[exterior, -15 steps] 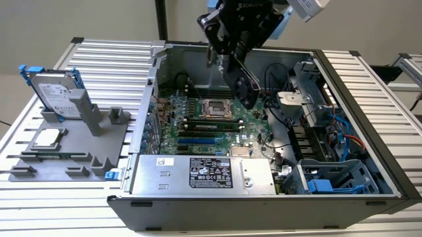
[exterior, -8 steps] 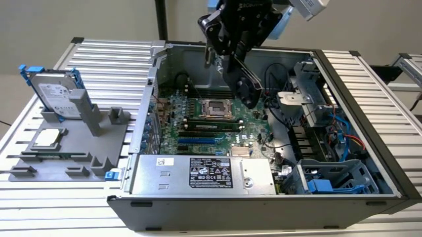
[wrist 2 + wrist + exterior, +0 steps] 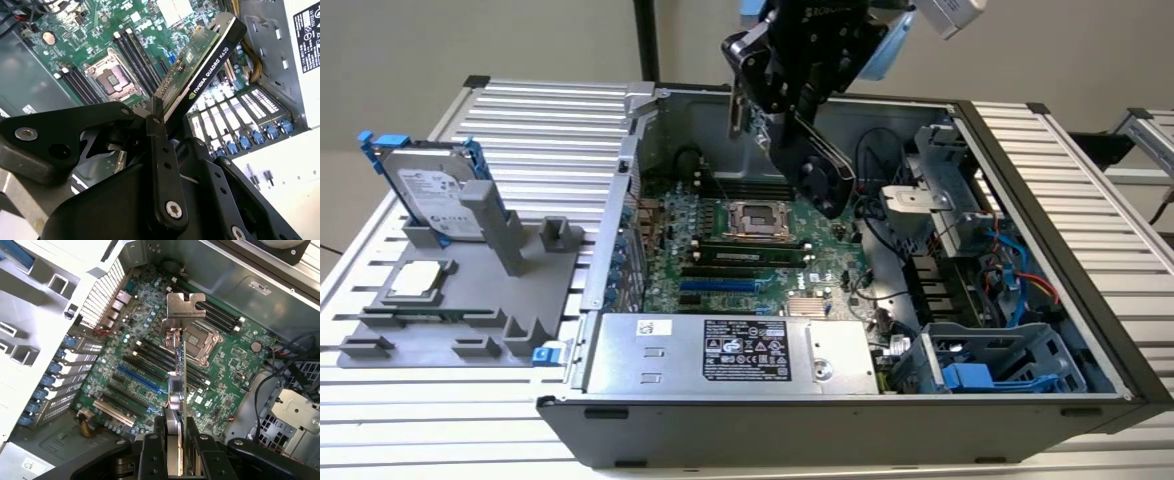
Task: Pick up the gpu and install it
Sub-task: 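Insert the gpu into the slot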
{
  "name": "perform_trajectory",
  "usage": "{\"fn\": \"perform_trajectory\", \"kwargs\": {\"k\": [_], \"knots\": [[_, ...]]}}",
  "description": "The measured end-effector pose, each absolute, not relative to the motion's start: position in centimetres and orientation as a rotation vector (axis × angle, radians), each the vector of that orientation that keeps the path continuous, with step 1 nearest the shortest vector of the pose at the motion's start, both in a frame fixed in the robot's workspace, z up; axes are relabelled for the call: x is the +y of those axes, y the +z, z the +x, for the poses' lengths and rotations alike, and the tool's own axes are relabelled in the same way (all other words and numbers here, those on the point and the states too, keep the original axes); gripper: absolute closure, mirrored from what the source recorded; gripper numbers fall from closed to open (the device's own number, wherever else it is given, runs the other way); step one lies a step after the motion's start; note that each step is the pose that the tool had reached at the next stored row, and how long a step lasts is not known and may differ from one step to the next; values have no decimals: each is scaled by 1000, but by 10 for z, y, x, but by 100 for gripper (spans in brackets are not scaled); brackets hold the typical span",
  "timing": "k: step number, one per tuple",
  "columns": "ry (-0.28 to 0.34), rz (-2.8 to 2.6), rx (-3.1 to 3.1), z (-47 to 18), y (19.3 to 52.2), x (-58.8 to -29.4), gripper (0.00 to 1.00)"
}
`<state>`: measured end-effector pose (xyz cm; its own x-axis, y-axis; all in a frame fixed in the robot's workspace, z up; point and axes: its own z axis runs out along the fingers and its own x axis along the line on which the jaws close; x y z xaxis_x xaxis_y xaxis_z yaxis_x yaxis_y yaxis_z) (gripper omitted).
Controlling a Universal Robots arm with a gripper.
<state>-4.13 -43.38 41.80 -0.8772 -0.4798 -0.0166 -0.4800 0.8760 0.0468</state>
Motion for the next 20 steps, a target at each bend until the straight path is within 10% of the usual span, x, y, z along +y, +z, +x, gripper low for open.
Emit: {"fn": "perform_trajectory", "kwargs": {"k": [20], "knots": [[78,-1030,2967,-41,418,-434,100]]}}
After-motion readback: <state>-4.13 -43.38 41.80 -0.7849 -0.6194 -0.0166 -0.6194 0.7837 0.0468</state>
